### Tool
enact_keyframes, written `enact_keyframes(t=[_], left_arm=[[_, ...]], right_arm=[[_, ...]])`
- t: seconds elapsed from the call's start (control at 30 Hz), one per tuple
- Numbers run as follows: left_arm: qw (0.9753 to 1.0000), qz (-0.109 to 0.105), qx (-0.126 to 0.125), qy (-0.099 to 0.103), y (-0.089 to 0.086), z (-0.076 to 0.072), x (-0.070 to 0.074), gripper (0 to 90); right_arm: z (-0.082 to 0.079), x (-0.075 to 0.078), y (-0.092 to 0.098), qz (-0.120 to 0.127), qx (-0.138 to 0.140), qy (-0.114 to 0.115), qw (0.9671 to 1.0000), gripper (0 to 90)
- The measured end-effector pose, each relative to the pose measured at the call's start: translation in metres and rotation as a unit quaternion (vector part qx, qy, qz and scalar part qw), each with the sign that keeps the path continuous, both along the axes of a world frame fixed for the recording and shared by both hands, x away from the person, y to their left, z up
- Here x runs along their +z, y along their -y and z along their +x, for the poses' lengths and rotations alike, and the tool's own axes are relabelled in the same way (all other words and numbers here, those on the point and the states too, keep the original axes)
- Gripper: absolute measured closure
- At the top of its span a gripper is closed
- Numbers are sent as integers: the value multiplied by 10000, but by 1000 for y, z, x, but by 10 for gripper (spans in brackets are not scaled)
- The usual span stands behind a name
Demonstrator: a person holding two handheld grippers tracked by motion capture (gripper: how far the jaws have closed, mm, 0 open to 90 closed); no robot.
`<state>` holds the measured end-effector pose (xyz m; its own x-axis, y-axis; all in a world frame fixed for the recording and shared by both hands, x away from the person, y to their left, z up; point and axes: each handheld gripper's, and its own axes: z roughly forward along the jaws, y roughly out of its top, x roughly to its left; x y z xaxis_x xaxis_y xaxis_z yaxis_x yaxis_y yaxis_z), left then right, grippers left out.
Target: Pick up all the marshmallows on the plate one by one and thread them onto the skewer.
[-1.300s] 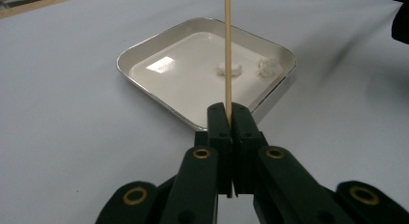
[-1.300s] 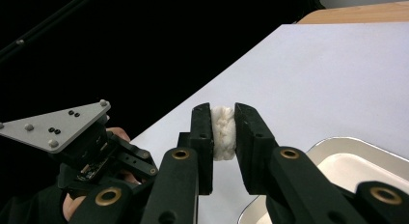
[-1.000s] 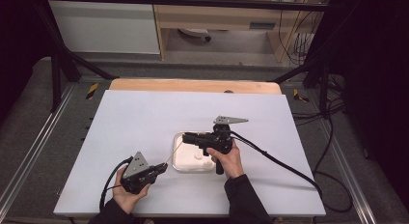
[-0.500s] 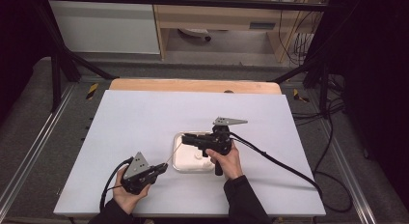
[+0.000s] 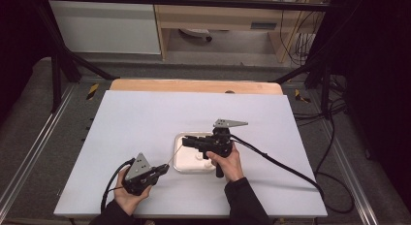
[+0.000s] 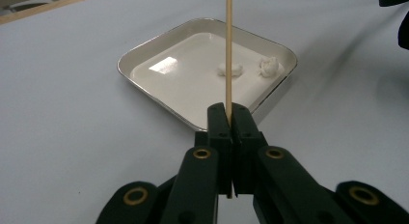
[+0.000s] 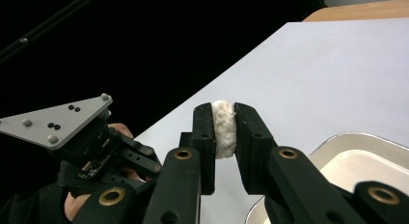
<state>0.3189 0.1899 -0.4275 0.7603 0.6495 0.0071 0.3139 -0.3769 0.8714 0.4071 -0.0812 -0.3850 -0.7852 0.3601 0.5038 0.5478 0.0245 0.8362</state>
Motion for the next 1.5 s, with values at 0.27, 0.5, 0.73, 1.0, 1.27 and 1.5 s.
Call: enact_keyframes(t=[0.27, 0.5, 0.73, 1.0, 1.27, 1.5], left_arm=[[10000, -24, -72, 54, 2, 1, -1, 888], [10000, 25, -58, 38, 3, 1, -1, 888], [10000, 15, -50, 67, 3, 1, 0, 888], [10000, 21, -71, 59, 5, 2, -1, 888], [9998, 17, 60, 209, 14, 3, 5, 888], [10000, -45, 78, -7, 15, 7, 0, 887]], right_arm=[[-2, -1, -1, -4, 22, -2, 10000, 801], [-3, -3, -2, -44, 27, 28, 10000, 802], [-4, -4, -3, -53, 51, 15, 10000, 803], [-5, -5, -4, -72, 46, -36, 10000, 803], [-9, -21, -15, -228, 273, -184, 9992, 799], [-9, -27, -18, -311, 171, -203, 9992, 791]])
